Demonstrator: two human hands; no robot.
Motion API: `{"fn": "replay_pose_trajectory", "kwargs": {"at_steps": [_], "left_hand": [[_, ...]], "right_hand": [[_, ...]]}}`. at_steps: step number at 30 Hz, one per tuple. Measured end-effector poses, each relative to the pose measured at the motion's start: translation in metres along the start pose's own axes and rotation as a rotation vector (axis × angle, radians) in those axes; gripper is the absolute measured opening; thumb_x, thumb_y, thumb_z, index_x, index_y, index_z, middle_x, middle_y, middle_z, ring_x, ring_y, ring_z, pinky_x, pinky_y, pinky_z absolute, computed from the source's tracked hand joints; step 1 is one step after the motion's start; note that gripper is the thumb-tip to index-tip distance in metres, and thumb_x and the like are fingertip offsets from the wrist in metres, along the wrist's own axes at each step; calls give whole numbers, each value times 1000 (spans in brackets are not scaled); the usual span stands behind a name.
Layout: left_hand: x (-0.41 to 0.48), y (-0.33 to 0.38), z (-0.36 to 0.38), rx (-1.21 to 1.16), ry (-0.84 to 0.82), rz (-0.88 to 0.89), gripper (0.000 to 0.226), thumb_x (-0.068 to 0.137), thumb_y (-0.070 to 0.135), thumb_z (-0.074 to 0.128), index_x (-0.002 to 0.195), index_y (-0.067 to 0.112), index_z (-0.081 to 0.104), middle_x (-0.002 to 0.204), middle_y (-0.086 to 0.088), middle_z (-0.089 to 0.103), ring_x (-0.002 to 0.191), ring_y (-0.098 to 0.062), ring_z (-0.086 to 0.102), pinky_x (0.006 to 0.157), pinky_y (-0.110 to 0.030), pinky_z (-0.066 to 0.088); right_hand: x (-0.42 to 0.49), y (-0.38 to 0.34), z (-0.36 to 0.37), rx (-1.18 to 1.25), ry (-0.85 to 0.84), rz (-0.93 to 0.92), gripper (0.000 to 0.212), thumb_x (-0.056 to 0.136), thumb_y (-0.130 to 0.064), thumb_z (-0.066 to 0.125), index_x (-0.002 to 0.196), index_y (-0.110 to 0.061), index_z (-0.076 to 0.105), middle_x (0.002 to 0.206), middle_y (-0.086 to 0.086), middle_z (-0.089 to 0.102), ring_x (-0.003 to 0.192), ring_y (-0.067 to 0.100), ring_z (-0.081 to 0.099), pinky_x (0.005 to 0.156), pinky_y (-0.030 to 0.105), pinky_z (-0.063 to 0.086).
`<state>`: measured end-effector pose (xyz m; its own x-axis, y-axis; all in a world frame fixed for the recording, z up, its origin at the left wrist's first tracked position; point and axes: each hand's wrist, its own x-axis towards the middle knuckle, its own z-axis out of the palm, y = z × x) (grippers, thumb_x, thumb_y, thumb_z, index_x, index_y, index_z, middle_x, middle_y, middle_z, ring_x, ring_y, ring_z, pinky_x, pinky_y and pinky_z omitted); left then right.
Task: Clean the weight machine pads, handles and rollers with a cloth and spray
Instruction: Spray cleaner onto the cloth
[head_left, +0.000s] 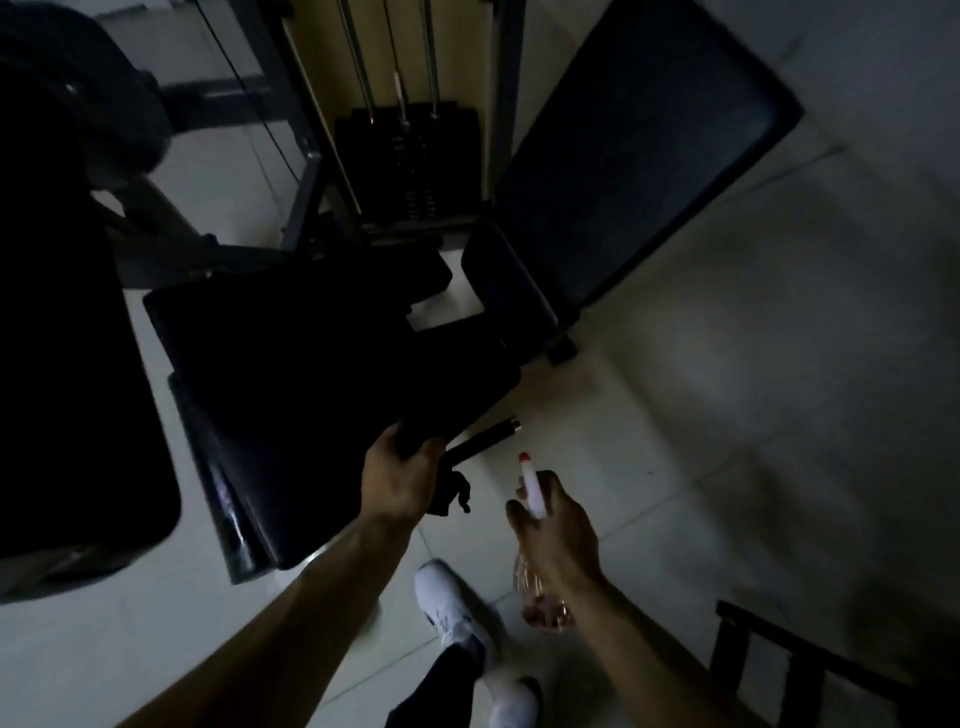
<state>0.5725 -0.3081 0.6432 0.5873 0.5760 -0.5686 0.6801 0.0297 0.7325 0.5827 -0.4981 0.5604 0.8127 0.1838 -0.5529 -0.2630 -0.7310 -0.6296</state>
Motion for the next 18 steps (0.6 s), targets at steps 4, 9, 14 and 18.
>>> {"fn": "replay_pose_trajectory", "kwargs": {"at_steps": [4, 9, 14, 18], "left_hand": [[-3, -49, 10, 115, -4, 60, 5, 100, 14, 64, 96, 17, 64, 74, -6, 67, 54, -10, 66, 50, -24, 55], [-7, -104, 28, 187, -9, 62, 10, 99, 10, 63, 89, 14, 63, 78, -10, 67, 66, -23, 66, 56, -26, 52], [7, -131, 58, 148, -22, 64, 2, 97, 15, 67, 94, 15, 67, 79, -9, 70, 70, -24, 72, 67, -41, 62], [42, -150, 93, 109, -72, 37, 9, 95, 16, 67, 86, 17, 67, 75, -8, 70, 53, -4, 64, 51, -20, 53]], "right_hand": [[13, 40, 54, -19, -53, -14, 27, 98, -60, 53, 105, -35, 50, 89, -16, 62, 79, 2, 60, 78, 33, 56], [27, 72, 97, 4, -22, -32, 26, 99, -50, 50, 84, -28, 51, 73, -10, 62, 67, 7, 60, 65, 29, 49], [49, 98, 95, 121, 31, 8, 28, 101, -52, 53, 100, -24, 58, 85, -6, 67, 75, 11, 66, 76, 33, 57], [88, 126, 92, 189, 145, 49, 18, 98, -48, 61, 101, -30, 61, 78, -6, 66, 71, 14, 69, 73, 42, 62]]}}
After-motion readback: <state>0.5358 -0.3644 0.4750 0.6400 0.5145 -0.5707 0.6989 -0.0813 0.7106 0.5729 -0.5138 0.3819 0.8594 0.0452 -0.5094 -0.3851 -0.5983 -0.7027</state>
